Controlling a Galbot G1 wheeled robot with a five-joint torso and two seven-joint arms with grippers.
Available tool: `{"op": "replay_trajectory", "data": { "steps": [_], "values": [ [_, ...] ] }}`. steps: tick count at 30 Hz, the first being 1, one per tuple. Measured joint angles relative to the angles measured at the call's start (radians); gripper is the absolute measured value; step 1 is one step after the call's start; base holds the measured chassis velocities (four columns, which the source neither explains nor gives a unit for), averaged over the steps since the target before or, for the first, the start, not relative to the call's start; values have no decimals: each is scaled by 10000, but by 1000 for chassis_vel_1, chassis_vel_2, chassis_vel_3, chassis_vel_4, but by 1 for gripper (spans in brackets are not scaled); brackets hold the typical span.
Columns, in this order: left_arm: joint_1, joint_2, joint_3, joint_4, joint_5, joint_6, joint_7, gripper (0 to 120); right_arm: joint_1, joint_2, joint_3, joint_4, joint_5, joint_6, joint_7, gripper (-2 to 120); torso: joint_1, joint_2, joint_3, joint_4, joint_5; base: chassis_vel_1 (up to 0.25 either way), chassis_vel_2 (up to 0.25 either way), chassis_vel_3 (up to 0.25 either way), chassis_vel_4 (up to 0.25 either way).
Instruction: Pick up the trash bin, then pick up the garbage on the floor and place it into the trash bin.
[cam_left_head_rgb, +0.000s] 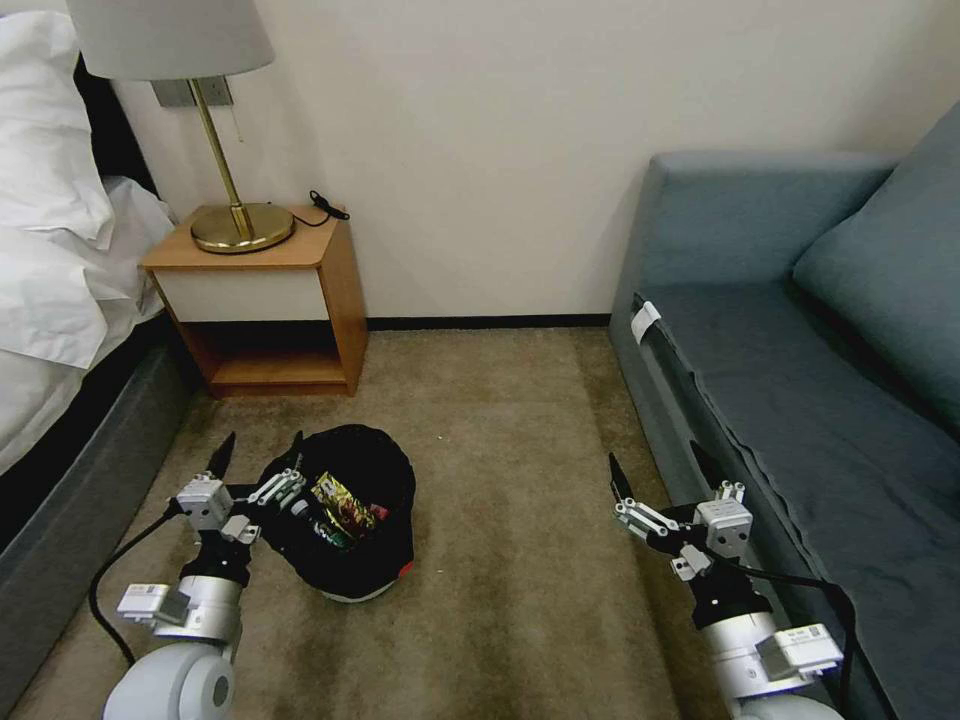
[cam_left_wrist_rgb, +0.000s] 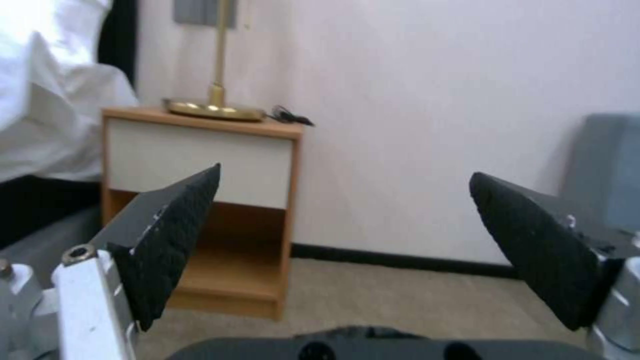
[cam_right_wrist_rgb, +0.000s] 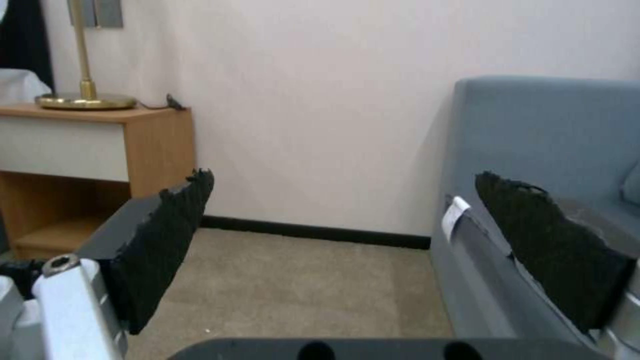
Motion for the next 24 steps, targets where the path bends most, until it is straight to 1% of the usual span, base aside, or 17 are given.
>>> {"op": "replay_trajectory", "data": {
  "steps": [1,4,6,8,18,24],
  "values": [
    [9,-23,63,-63,9,-4,-191,100,22,15,46,-23,0,0,-16,100,0,0,0,0,0,0,0,0,0],
    [16,-23,87,-82,40,-2,-274,100,39,23,69,-38,0,0,-19,100,0,0,0,0,0,0,0,0,0],
    [14,27,128,-143,100,138,-510,100,87,77,129,-71,1,1,-24,100,0,0,0,0,0,0,0,0,0],
    [-9,73,139,-180,95,224,-580,100,93,127,176,-91,0,44,-44,100,0,-1,0,-1,0,0,0,0,0],
    [-83,124,178,-224,14,305,-696,100,91,123,294,-114,34,164,-73,100,0,-1,1,0,0,0,0,0,0],
    [-32,52,167,-236,24,305,-776,100,145,56,373,-151,71,177,-95,100,0,-1,0,-1,0,0,0,0,0]
  ]
}}
